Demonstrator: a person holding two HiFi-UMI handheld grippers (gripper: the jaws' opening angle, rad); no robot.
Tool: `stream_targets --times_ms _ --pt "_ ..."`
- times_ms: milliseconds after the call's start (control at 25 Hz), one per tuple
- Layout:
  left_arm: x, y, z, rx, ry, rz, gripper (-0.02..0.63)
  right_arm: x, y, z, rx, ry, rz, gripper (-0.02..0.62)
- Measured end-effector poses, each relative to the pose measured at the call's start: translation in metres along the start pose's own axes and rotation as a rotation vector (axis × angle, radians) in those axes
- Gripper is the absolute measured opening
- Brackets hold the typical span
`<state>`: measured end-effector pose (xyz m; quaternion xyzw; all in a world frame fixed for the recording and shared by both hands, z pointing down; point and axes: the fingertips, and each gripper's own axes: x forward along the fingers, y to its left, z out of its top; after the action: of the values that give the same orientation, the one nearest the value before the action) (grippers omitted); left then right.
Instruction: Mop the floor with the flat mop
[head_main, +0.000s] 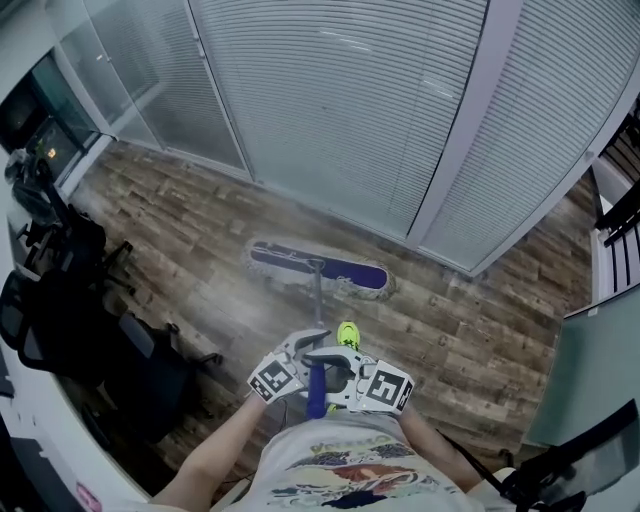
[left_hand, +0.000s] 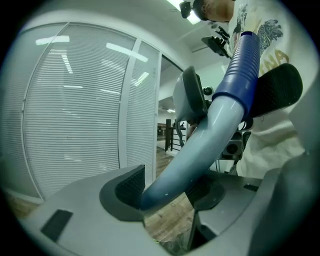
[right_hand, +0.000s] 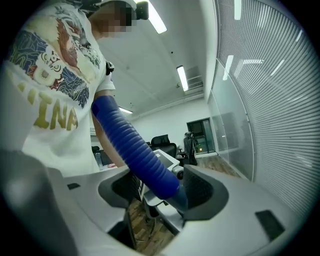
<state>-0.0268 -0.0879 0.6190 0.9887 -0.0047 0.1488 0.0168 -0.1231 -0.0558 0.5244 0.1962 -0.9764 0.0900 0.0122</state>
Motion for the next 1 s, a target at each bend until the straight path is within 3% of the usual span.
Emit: stream_targets --times_ms 440,760,1000 --pt "0.085 0.179 0.029 0.003 0.061 0.004 0.207 -0.015 -0.196 0.034 -0.002 0.015 0.007 0.275" --pt "0.166 0.34 0.099 -0.025 -0.073 0.089 0.207 -0.054 -0.386 0.099 0.006 -0.136 -0.144 0.242" --pt "0.197 0.401 0.134 0.02 -0.104 0.109 0.194 -0.07 -0.461 0.133 -0.048 -0.155 -0.168 0.208"
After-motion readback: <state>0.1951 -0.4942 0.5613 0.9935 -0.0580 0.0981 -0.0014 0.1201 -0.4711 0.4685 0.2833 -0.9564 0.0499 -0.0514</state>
